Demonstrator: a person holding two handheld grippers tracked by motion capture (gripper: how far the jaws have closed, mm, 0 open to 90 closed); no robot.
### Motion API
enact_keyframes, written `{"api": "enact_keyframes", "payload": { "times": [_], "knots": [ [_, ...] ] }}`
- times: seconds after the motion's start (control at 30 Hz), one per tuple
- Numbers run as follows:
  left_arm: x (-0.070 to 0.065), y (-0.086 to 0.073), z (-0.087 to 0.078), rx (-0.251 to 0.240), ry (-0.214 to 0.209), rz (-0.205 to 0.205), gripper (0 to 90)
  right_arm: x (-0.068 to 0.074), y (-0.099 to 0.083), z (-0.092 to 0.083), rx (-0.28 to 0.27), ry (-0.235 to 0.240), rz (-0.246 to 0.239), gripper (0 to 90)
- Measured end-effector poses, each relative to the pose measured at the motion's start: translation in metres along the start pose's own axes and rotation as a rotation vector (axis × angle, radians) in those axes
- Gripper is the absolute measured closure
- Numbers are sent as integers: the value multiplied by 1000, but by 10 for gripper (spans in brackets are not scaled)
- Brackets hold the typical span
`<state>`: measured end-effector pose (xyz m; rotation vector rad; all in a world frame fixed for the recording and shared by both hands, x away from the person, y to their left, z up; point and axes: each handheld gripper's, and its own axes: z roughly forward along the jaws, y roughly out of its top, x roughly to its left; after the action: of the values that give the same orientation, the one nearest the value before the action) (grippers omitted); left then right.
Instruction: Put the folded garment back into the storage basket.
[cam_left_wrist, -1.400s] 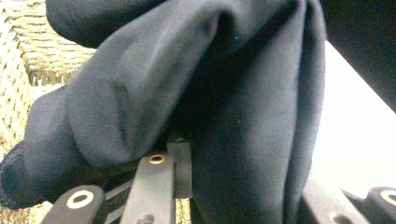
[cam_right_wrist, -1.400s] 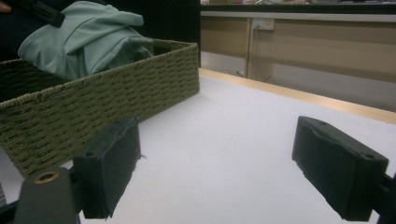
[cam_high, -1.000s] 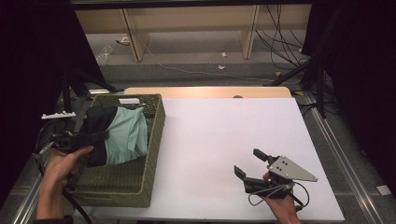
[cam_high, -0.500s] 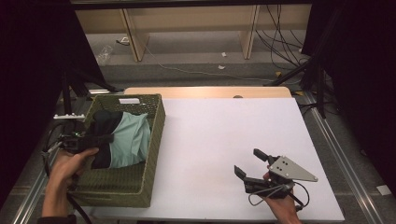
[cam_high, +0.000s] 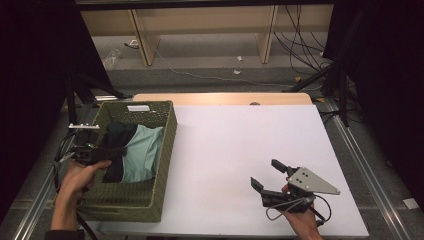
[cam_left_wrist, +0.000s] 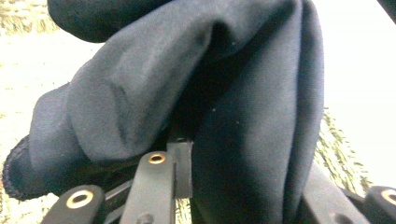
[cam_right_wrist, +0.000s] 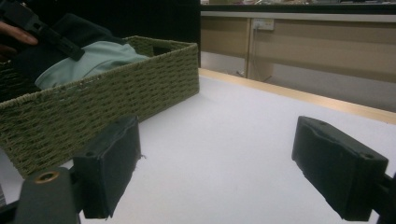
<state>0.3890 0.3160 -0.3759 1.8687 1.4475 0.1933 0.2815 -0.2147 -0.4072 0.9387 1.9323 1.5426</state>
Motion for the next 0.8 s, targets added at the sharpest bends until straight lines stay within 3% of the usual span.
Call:
{"api": "enact_keyframes", "payload": {
  "times": [0.5,0.8],
  "knots": [
    [3,-2,14,32,-3,-13,677,0,0,1,-2,1,0,163],
    [3,-2,19,41,14,0,667,0,0,1,-3,1,-1,163]
  ]
}}
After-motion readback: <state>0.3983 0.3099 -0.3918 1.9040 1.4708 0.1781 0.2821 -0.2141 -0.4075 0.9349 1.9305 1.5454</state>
